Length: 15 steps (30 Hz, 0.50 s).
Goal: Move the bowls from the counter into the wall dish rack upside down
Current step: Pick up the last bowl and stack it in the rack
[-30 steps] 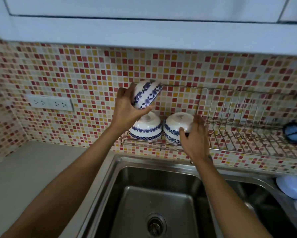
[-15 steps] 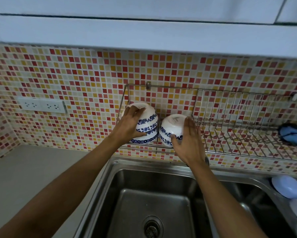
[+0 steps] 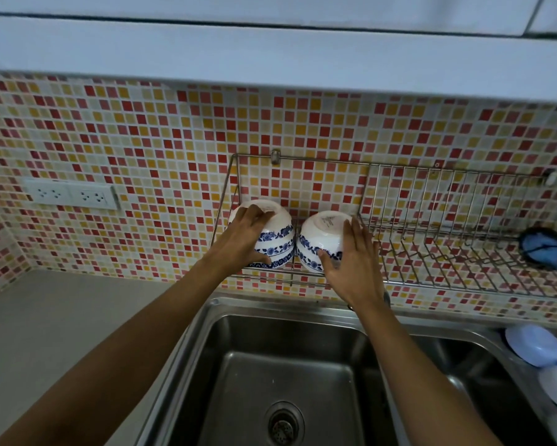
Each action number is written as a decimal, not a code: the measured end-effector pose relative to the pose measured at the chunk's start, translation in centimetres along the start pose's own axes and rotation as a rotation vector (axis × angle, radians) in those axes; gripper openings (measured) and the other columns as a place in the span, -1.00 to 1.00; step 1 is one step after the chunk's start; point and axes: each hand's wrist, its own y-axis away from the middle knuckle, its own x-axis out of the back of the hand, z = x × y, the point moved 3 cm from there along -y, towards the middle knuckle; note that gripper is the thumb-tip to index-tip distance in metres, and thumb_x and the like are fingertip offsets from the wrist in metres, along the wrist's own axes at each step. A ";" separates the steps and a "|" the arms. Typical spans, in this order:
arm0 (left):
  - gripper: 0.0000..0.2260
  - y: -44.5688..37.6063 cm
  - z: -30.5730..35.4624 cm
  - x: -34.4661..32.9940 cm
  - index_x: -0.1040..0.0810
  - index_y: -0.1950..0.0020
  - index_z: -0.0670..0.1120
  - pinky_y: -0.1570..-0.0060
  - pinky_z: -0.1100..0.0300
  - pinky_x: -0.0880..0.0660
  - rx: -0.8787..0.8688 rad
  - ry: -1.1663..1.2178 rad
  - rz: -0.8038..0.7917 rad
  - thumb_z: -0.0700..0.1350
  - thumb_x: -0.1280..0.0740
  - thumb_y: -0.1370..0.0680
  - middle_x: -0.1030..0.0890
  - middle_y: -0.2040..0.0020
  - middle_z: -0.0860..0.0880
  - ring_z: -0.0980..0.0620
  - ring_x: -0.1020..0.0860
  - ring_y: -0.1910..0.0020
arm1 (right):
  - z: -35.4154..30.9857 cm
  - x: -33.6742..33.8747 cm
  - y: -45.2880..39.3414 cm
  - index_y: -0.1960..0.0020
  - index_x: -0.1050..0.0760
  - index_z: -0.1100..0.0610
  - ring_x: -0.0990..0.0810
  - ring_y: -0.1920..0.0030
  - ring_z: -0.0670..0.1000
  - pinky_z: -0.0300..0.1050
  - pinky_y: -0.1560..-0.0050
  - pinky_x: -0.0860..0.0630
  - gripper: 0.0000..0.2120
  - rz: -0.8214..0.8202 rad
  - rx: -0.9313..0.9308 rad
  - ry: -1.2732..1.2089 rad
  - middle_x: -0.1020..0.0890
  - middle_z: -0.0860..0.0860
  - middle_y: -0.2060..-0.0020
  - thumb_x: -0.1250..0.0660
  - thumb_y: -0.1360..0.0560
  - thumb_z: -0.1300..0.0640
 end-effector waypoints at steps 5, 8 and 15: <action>-0.10 0.3 -0.2 -0.3 -0.15 -0.51 -0.13 -0.41 -0.07 -0.25 -0.018 0.001 0.015 0.07 -0.54 -0.31 -0.22 -0.46 -0.18 -0.20 -0.18 -0.44 | 0.0 0.0 0.0 -0.55 -0.03 0.18 -0.05 -0.54 0.17 0.22 -0.50 -0.08 -0.22 0.006 0.000 0.000 -0.11 0.14 -0.55 -0.21 -0.52 -0.21; -0.19 0.9 -0.3 -0.5 -0.22 -0.49 -0.11 -0.39 -0.09 -0.28 -0.034 0.054 0.056 0.09 -0.49 -0.36 -0.26 -0.45 -0.19 -0.20 -0.22 -0.43 | -0.1 0.0 0.1 -0.54 -0.05 0.19 -0.07 -0.54 0.19 0.19 -0.51 -0.07 -0.23 0.017 0.013 -0.011 -0.13 0.15 -0.54 -0.23 -0.52 -0.19; -0.29 0.9 -1.4 -1.1 -0.24 -0.46 0.04 -0.45 -0.08 -0.18 0.133 0.202 0.122 0.23 -0.40 -0.39 -0.20 -0.50 -0.08 -0.14 -0.13 -0.48 | -0.1 0.3 0.4 -0.45 -0.25 0.21 -0.20 -0.49 0.22 0.18 -0.46 -0.24 -0.30 0.089 0.016 -0.041 -0.30 0.17 -0.47 -0.33 -0.47 -0.15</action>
